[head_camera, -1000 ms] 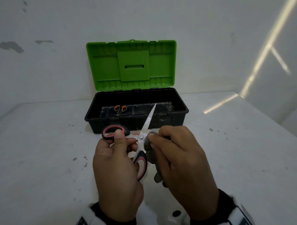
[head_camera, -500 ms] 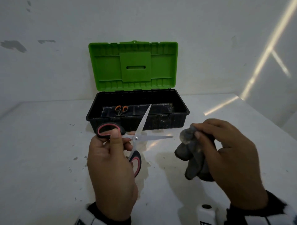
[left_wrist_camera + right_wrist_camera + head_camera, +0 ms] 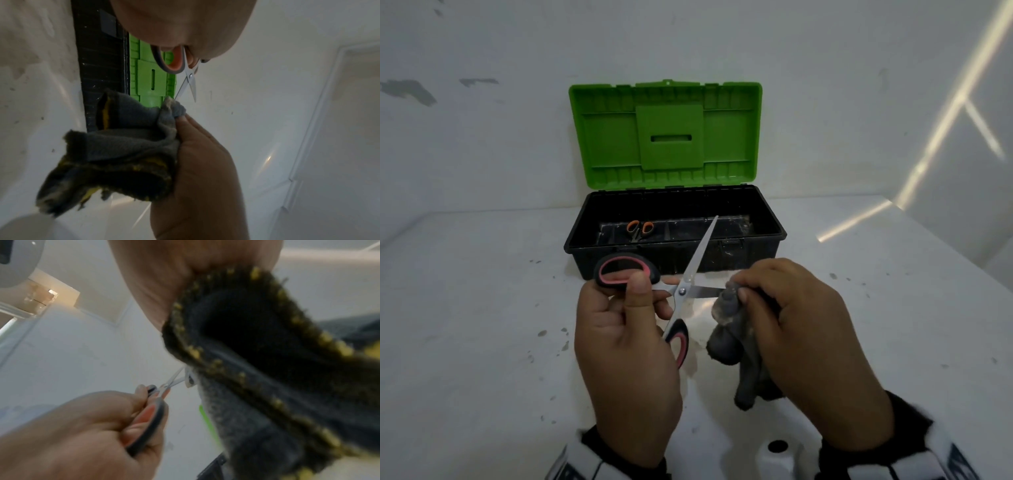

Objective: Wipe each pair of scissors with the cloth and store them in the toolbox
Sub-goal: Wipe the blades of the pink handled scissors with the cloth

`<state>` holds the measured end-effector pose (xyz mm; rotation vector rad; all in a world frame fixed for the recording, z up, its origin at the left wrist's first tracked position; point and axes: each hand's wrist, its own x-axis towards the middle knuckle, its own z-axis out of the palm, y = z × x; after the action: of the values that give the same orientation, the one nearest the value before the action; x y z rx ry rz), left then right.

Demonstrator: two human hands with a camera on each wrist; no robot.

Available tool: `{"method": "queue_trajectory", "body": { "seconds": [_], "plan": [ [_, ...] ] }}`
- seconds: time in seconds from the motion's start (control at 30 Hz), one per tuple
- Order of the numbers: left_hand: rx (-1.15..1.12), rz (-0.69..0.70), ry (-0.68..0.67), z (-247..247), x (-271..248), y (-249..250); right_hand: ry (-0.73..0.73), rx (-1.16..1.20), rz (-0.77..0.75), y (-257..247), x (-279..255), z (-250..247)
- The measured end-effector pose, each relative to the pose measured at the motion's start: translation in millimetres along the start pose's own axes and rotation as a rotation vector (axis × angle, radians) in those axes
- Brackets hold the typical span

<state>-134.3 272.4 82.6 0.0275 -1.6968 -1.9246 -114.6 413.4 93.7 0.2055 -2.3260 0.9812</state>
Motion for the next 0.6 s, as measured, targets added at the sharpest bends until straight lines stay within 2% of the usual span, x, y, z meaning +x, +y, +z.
{"method": "queue_trajectory", "body": {
  "seconds": [0.17,0.47,0.6],
  "plan": [
    [0.015,0.006,-0.022,2.2,0.6,1.8,0.062,-0.080,-0.090,-9.8,0.2,9.3],
    [-0.015,-0.117,-0.062,-4.1,7.0,4.2,-0.051,-0.123,0.054,28.8,-7.7,-20.5],
    [-0.002,-0.189,-0.170,-11.2,20.6,7.9,-0.030,-0.028,0.134,40.5,-10.3,-47.4]
  ]
}}
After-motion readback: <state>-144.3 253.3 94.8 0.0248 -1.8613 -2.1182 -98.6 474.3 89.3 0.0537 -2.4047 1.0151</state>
